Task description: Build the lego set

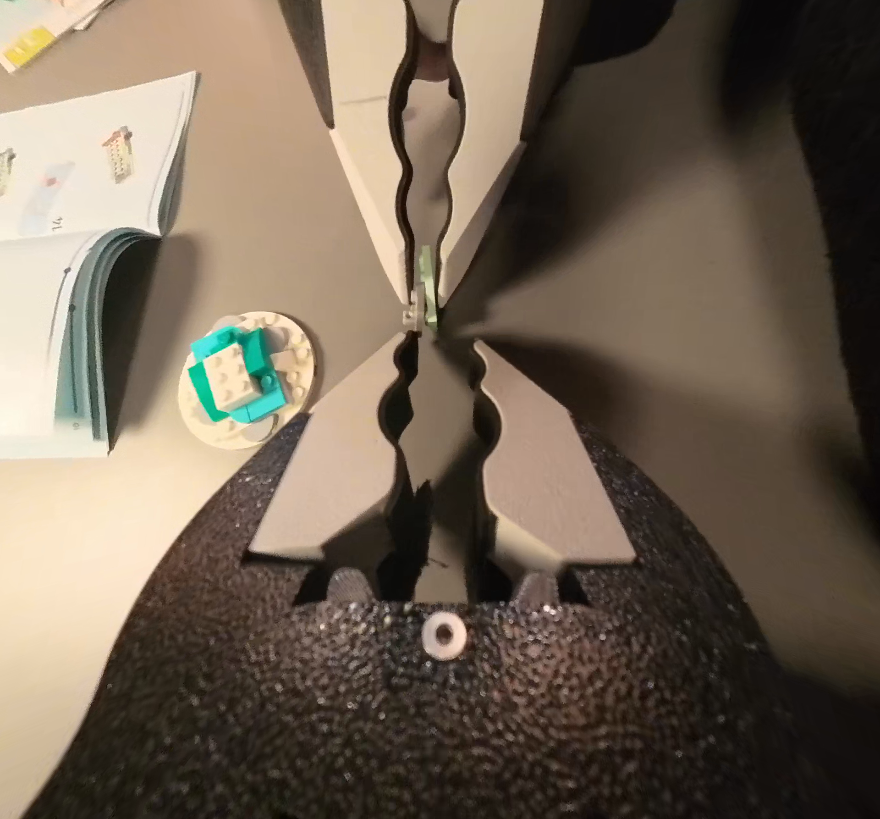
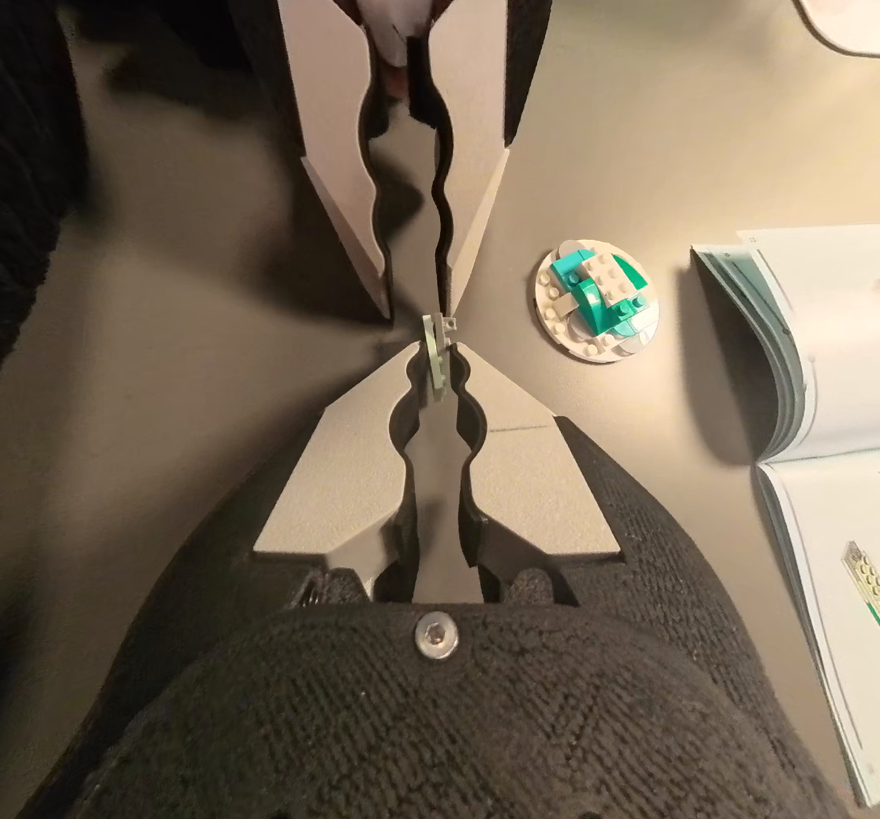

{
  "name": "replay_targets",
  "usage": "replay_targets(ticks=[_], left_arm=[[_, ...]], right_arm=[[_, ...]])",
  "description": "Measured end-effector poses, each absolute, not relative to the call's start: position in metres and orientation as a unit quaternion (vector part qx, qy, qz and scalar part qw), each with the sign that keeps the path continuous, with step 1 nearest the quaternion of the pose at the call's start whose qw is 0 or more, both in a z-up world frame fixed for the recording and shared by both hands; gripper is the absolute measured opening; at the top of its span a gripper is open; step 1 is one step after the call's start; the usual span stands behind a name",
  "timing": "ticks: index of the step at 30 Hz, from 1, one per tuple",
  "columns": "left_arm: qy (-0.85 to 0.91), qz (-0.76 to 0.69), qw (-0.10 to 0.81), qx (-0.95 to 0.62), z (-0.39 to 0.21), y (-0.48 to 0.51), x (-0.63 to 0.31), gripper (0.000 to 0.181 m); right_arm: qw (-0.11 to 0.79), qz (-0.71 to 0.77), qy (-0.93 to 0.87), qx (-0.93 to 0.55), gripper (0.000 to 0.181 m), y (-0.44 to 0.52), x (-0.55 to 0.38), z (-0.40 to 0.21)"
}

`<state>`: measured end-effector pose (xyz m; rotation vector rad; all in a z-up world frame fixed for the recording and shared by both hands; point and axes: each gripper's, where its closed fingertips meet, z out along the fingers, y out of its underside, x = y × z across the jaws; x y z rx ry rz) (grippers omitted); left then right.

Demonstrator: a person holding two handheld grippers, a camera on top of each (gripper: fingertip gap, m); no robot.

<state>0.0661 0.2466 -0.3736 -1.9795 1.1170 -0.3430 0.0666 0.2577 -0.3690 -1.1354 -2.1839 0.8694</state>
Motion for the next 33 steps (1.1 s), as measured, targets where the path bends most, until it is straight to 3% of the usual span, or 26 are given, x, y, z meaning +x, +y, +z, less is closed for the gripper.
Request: replay_targets(ticks=[10,15,33], left_arm=[[0.438,-0.13,0.412,-0.789,-0.374,0.255,0.071,0.024],[0.431,-0.117,0.407,-0.797,-0.376,0.26,0.068,0.012],[0.411,-0.176,0.386,-0.807,-0.377,0.259,0.071,0.01]], right_arm=[[0.266,0.342,-0.793,-0.428,0.007,0.257,0.066,-0.37],[0.26,0.353,-0.79,-0.428,0.007,0.255,0.066,-0.37],[0.248,0.335,-0.811,-0.411,0.015,0.26,0.075,-0.374]])
